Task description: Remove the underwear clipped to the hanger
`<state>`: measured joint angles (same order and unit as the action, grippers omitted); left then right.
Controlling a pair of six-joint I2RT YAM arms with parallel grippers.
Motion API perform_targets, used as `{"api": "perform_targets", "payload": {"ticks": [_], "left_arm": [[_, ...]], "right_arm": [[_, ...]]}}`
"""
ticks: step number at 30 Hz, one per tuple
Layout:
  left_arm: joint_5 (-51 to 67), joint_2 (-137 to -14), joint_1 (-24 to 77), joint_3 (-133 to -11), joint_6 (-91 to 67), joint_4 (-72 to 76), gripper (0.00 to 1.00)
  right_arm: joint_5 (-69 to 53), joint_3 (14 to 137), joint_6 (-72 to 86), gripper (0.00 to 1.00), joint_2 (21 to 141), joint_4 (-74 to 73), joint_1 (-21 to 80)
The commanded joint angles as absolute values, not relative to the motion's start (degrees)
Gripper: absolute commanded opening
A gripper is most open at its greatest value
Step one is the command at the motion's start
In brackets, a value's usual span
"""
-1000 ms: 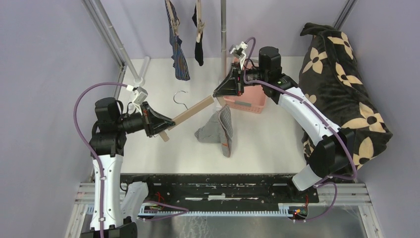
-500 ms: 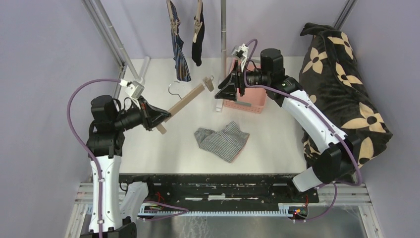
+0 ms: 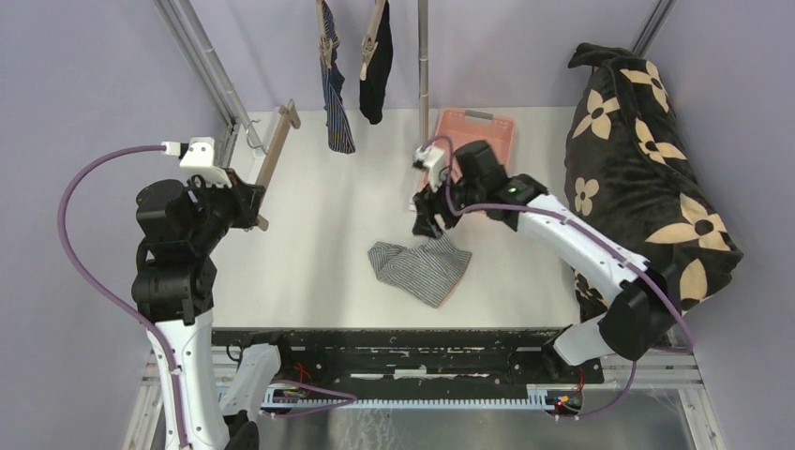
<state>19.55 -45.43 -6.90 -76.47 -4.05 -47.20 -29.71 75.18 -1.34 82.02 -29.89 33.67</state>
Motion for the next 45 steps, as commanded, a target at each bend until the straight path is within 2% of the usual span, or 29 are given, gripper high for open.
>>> {"api": "perform_targets", "payload": {"ticks": [1, 4, 15, 17, 18, 20, 21, 22, 28, 36, 45], "left_arm": [[7.8, -44.6, -7.0, -79.0, -6.7, -49.3, 0.03], [3.1, -43.9, -6.9, -78.3, -7.3, -49.5, 0.03], [-2.6, -43.2, -7.0, -74.0, -8.7, -40.1, 0.03], [-3.1, -43.5, -7.0, -73.5, -8.9, -37.7, 0.03], [-3.6, -43.6, -7.0, -73.4, -9.0, -35.9, 0.03], [-3.9, -44.2, -7.0, -73.4, -9.0, -33.4, 0.03], [-3.9, -44.8, -6.9, -73.7, -9.0, -32.2, 0.03], [-3.8, -45.4, -7.0, -73.8, -8.9, -31.1, 0.03], [-0.7, -50.9, -7.0, -76.0, -9.0, -22.5, 0.03], [5.1, -67.1, -7.1, -87.5, -7.0, -15.7, 0.03], [8.4, -83.5, -7.1, -108.1, -3.3, -20.3, 0.03]], "right_arm": [[-13.6, 72.2, -5.6, 0.75, 88.8, -38.3, 43.5], [-7.9, 72.2, -6.6, 0.79, 95.5, -40.5, 47.6], [-6.2, 71.7, -4.0, 0.81, 105.6, -36.1, 48.7], [-5.2, 72.0, -3.2, 0.67, 108.0, -36.0, 48.8], [-4.9, 72.5, -3.0, 0.54, 109.2, -36.4, 48.8], [-4.1, 73.6, -2.4, 0.18, 111.4, -37.4, 48.8], [-3.2, 74.0, -2.0, 0.04, 112.1, -38.0, 48.8], [-2.2, 74.3, -1.5, 0.01, 112.2, -38.4, 48.8], [2.0, 74.3, -0.6, 0.01, 100.7, -36.4, 48.9], [18.5, 81.4, -1.5, 0.01, 84.2, -38.8, 48.9], [30.2, 84.2, -3.5, 0.01, 80.8, -39.8, 48.6]]}}
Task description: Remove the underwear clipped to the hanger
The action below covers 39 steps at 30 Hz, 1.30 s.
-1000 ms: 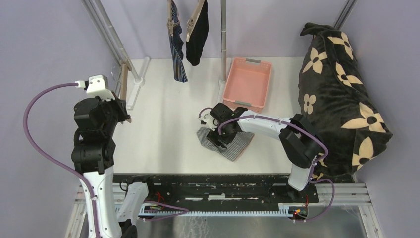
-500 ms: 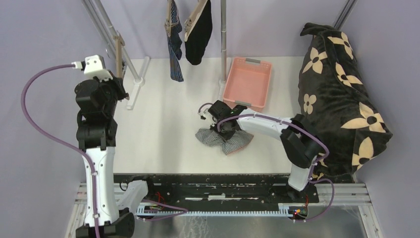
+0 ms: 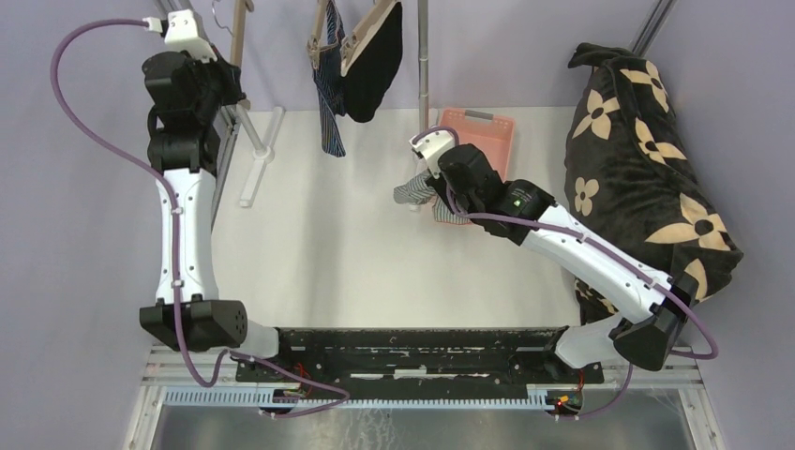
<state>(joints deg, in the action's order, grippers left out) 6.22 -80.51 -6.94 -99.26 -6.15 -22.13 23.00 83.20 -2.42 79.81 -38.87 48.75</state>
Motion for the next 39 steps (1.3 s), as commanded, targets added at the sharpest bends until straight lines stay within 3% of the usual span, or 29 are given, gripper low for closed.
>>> {"api": "perform_targets", "payload": {"ticks": [1, 7, 19, 39], "left_arm": [[8.2, -84.9, -7.1, -109.9, -2.8, -20.9, 0.03], [5.2, -90.2, -7.4, -114.0, -2.3, -18.9, 0.03], [3.9, -103.2, -9.4, -129.1, -4.0, -19.3, 0.03], [6.9, -113.8, -11.1, -136.4, -8.7, -14.8, 0.03]], "right_arm": [[30.4, 84.0, -3.4, 0.01, 80.8, -39.6, 48.5], [33.8, 83.0, -3.6, 0.01, 81.1, -37.9, 46.4], [25.8, 83.6, -1.7, 0.01, 84.0, -31.3, 29.0], [16.0, 90.2, 0.1, 0.01, 100.3, -25.8, 21.8]]}}
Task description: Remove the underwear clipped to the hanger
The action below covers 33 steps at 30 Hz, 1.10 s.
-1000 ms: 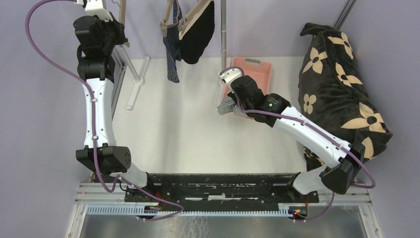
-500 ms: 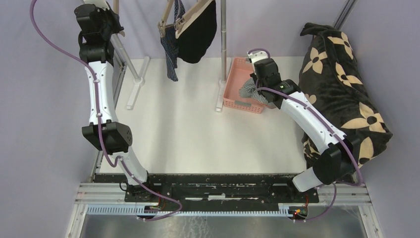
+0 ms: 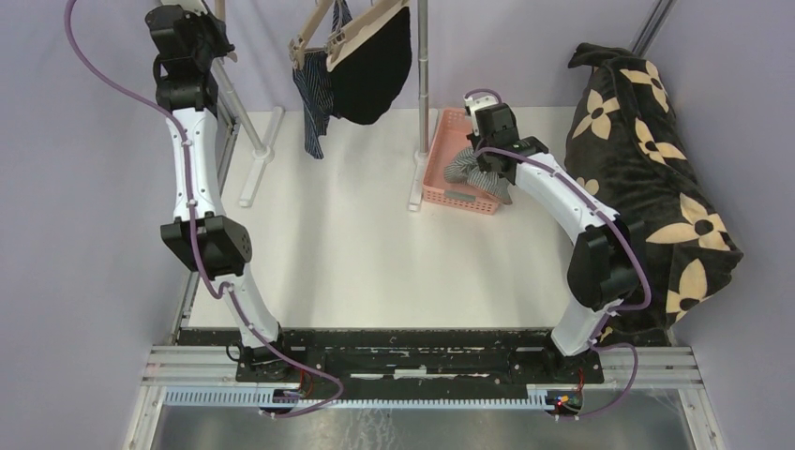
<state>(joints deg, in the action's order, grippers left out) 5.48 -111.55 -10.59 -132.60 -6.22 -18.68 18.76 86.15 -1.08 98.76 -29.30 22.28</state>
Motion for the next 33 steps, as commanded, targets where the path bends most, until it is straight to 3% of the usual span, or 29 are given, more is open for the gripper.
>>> {"api": "perform_targets", "payload": {"ticks": [1, 5, 9, 10, 11, 13, 14, 33], "left_arm": [[6.3, -114.2, -11.1, -136.3, -8.6, -14.7, 0.03], [4.2, -115.3, -11.3, -136.4, -8.8, -13.7, 0.03], [3.1, -114.3, -11.3, -135.2, -9.8, -14.3, 0.18], [3.1, -113.3, -11.3, -133.6, -9.7, -13.5, 0.58], [3.0, -112.0, -11.3, -131.8, -9.6, -12.6, 0.76], [2.5, -109.2, -11.3, -127.7, -9.1, -10.5, 0.96], [2.1, -108.0, -11.3, -126.3, -8.9, -9.8, 1.00], [1.8, -82.3, -11.3, -104.4, -5.3, -7.8, 0.99]], "right_arm": [[15.1, 90.6, 0.4, 0.01, 100.9, -25.7, 21.5], [11.0, 92.2, 1.6, 0.01, 102.5, -25.7, 21.4], [9.7, 92.5, 2.2, 0.01, 104.1, -25.6, 21.5], [9.5, 92.5, 2.2, 0.01, 104.5, -25.6, 21.4], [9.2, 92.5, 2.2, 0.01, 105.1, -25.6, 21.4], [8.6, 92.6, 2.1, 0.01, 106.2, -25.3, 21.4], [8.3, 92.7, 2.1, 0.01, 106.8, -25.3, 21.4], [-4.9, 101.1, 4.9, 0.01, 114.0, -26.5, 21.2]]}}
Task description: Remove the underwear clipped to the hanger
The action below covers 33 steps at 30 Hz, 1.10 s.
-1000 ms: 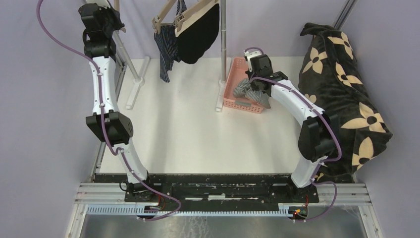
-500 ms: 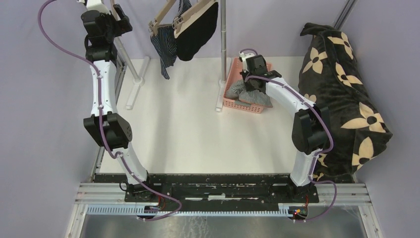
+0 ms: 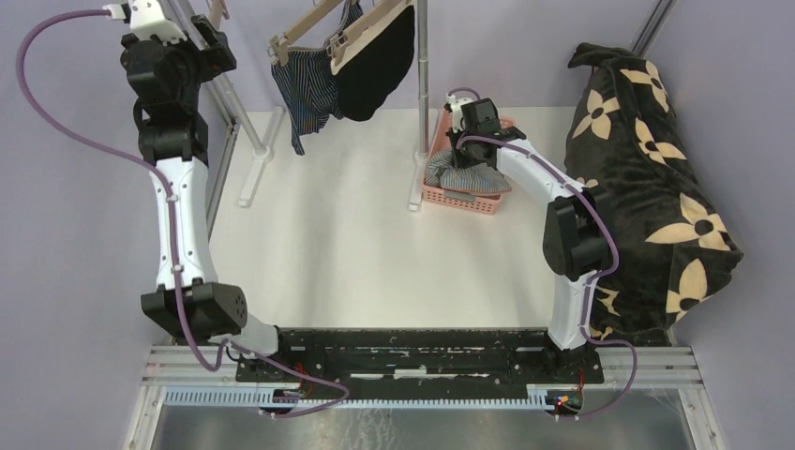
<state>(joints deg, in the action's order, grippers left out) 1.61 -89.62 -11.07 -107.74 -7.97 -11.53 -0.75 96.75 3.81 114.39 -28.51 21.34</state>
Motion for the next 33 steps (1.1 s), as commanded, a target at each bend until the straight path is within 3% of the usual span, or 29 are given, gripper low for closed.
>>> {"api": "perform_targets", "payload": {"ticks": [1, 11, 16, 17, 21, 24, 33], "left_arm": [[2.6, -81.0, -11.3, -103.8, -5.1, -8.1, 0.99], [10.6, -73.2, -11.2, -101.0, -6.5, -9.2, 0.99], [15.5, -74.4, -11.2, -102.0, -7.8, -9.5, 0.99], [16.1, -74.8, -11.2, -101.9, -8.3, -8.5, 0.99], [18.6, -78.4, -10.7, -103.5, -9.4, -6.2, 0.99], [19.2, -82.9, -10.3, -107.0, -10.2, -6.2, 0.89], [21.5, -101.1, -9.4, -139.1, -12.6, -21.1, 0.85]], "right_arm": [[-5.0, 101.5, 4.9, 0.01, 114.0, -26.3, 21.2], [7.1, 108.1, 2.6, 0.01, 119.2, -24.5, 21.0], [10.0, 103.8, 4.2, 0.01, 120.1, -18.3, 19.6], [10.0, 103.6, 4.4, 0.09, 120.7, -18.2, 19.2], [10.5, 105.1, 6.2, 0.68, 123.3, -23.8, 18.3], [10.4, 99.6, 7.0, 0.70, 119.4, -21.2, 18.3], [9.7, 94.8, 7.1, 0.70, 112.3, -21.9, 18.3]]}}
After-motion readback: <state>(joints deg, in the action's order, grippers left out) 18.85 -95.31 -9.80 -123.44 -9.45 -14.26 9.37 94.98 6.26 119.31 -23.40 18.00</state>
